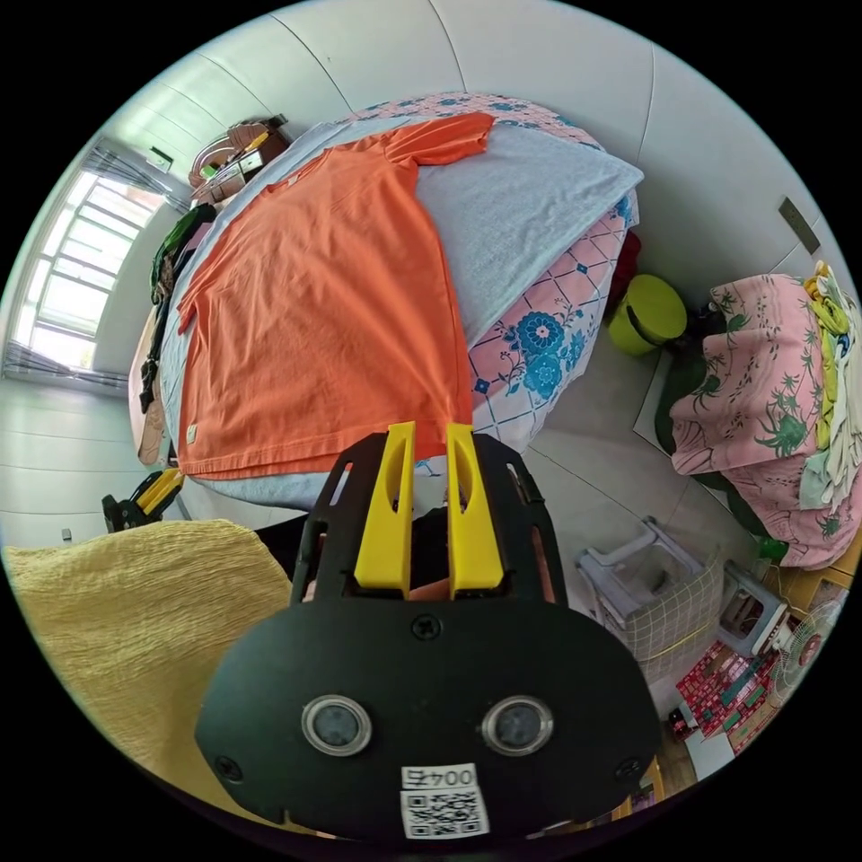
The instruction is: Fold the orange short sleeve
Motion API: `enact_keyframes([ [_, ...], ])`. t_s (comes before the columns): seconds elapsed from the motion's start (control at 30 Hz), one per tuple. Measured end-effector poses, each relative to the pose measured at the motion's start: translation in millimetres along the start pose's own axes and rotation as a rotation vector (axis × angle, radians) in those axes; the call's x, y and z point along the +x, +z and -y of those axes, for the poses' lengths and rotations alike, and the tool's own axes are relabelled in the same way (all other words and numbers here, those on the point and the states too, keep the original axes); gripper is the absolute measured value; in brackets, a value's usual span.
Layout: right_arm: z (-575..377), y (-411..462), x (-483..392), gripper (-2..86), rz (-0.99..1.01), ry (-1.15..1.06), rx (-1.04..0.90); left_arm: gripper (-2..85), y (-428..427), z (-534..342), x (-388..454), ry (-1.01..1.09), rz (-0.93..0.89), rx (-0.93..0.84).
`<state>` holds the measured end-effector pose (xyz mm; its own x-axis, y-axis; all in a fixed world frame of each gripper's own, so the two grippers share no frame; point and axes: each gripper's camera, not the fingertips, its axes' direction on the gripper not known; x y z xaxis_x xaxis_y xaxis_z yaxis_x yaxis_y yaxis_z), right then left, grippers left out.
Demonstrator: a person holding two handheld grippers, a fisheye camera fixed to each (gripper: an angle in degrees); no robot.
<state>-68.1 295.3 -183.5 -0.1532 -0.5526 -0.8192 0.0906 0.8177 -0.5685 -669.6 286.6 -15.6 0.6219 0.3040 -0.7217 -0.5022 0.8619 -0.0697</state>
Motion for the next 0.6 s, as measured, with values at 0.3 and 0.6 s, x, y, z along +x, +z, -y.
enact_keyframes([
  [0.3, -12.3, 20.5, -21.9, 6.3, -0.016, -0.004, 0.019, 2.3, -18.8, 4.6, 12.0, 0.011, -0.002, 0.042],
  [0.6, -38.5, 62.4, -81.7, 6.8, -0.293, -0.322, 0.026, 1.8, -24.5, 6.5, 25.6, 0.02, 0.014, 0.056],
])
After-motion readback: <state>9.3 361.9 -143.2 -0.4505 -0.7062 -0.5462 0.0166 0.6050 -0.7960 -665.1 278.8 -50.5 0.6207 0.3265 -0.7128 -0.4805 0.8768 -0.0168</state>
